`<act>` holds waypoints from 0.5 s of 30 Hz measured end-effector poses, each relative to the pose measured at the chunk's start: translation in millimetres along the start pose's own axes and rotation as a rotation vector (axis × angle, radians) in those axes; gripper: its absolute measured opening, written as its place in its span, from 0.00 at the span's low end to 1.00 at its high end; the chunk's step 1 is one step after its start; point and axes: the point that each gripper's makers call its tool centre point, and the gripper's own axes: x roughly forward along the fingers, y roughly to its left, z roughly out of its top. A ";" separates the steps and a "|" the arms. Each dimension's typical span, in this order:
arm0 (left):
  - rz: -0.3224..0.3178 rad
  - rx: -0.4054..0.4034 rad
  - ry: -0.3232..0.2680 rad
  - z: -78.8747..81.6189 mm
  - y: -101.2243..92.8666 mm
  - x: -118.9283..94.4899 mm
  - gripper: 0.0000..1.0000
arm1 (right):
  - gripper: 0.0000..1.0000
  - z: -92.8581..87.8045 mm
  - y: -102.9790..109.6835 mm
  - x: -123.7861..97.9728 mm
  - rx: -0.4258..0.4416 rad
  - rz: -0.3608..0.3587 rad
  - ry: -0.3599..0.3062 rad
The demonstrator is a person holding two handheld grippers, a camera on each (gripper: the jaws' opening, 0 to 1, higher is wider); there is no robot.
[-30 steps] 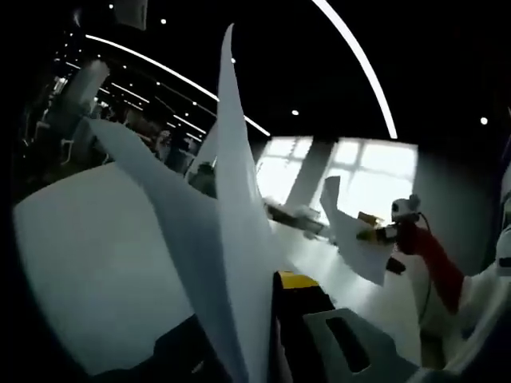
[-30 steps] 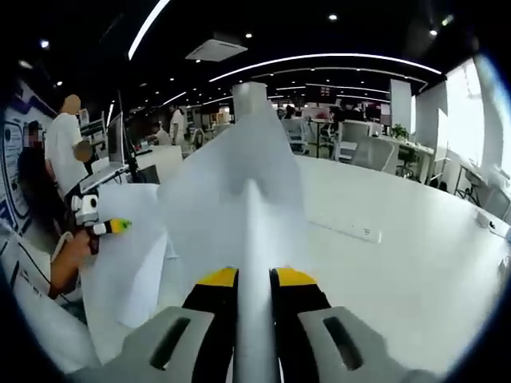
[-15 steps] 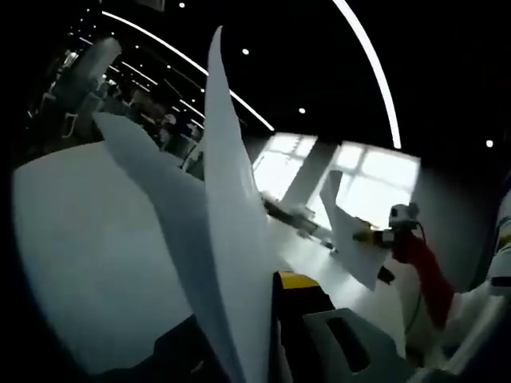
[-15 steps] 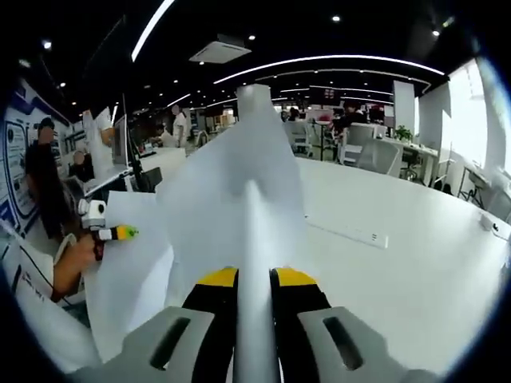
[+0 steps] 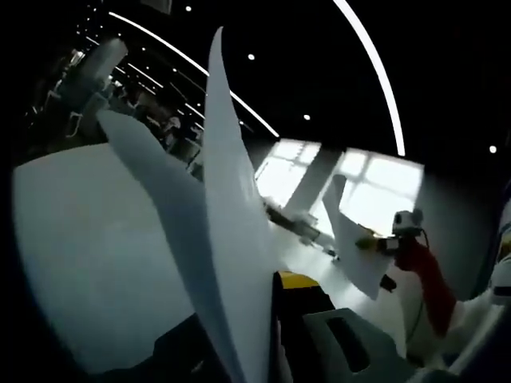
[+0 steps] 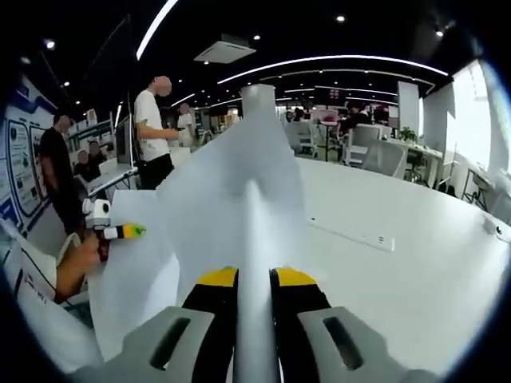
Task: Organize the stack of printing papers by aligning and flattening the scattered papers on the table
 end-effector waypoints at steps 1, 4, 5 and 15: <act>0.000 -0.003 0.000 -0.3 -0.2 0.4 0.06 | 0.11 0.3 1.3 0.6 -0.002 0.001 -0.001; -0.004 -0.005 0.005 -2.5 -0.9 1.5 0.06 | 0.11 0.3 3.5 1.4 -0.008 0.005 0.002; -0.005 -0.006 0.006 -3.2 -1.1 1.8 0.06 | 0.11 -0.7 4.2 2.2 -0.009 0.006 0.007; 0.003 -0.010 0.010 -4.7 0.7 2.1 0.06 | 0.11 1.9 13.7 9.0 -0.018 0.036 0.025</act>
